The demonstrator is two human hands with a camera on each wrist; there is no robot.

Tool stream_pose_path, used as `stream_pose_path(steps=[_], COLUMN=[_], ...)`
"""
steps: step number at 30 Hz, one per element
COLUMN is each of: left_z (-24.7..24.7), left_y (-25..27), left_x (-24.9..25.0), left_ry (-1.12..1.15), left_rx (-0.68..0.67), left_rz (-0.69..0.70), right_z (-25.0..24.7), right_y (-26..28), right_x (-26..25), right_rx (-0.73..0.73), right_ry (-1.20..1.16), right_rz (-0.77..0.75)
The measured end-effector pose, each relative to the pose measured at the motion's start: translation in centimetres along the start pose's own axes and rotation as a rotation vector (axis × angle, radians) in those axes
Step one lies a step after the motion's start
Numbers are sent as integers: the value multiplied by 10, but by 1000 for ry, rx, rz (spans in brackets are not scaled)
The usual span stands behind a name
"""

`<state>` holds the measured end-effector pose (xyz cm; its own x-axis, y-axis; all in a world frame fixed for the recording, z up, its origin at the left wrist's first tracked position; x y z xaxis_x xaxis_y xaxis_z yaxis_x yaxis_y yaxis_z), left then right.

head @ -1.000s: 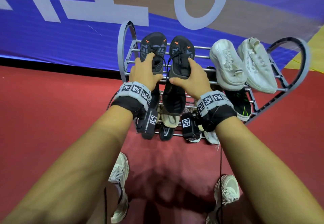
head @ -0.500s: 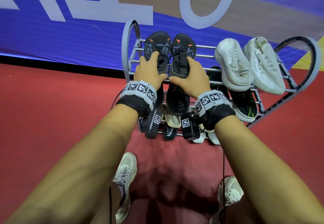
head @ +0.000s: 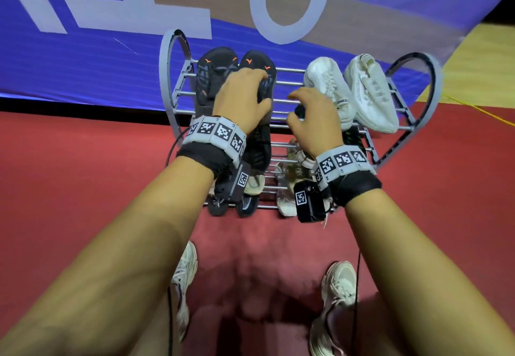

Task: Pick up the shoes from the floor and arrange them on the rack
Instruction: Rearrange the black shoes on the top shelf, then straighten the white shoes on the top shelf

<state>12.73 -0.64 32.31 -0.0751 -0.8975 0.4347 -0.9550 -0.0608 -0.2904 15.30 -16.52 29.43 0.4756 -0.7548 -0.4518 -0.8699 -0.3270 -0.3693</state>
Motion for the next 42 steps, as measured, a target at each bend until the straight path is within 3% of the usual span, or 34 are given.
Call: stream_pose_path(steps=[5, 10, 16, 19, 25, 28, 30, 32, 37, 42], left_z=[27, 61, 94, 107, 114, 115, 113, 111, 98, 64], left_y=[-3, -8, -13, -13, -19, -21, -21, -19, -11, -8], left_x=[44, 79, 95, 95, 100, 102, 103, 104, 105, 113], left_ry=[40, 29, -52, -97, -138, -114, -98, -102, -86, 73], left_rx=[-90, -149, -236, -266, -239, -249, -255, -259, -252, -31], left_rz=[120, 213, 305, 332, 350, 325, 317, 320, 322, 315], right_z=[-41, -66, -63, -55, -51, -48, -51, -53, -63, -82], right_y=[22, 39, 43, 39, 27, 29, 31, 37, 51, 62], right_x=[49, 99, 136, 146, 166, 167, 158, 156, 149, 140], right_rx=[118, 232, 77, 31, 292, 434, 478, 471, 433, 401], right_ry=[104, 184, 159, -1, -439, -840, -1067, -1148, -1357, -1494], right_rz=[86, 282, 550, 655, 859, 982, 1056, 1110, 1074, 894])
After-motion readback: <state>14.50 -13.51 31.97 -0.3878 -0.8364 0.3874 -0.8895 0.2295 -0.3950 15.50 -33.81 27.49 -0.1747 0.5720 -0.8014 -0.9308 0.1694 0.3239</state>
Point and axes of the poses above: each hand's wrist, its own y-axis away from the middle knuckle, its own z-axis out of the palm, x = y × z, the point moved 3 cm from there along -y, towards the middle knuckle, and after that the axes turned 3 degrees about -x, right-handed, at the moved point
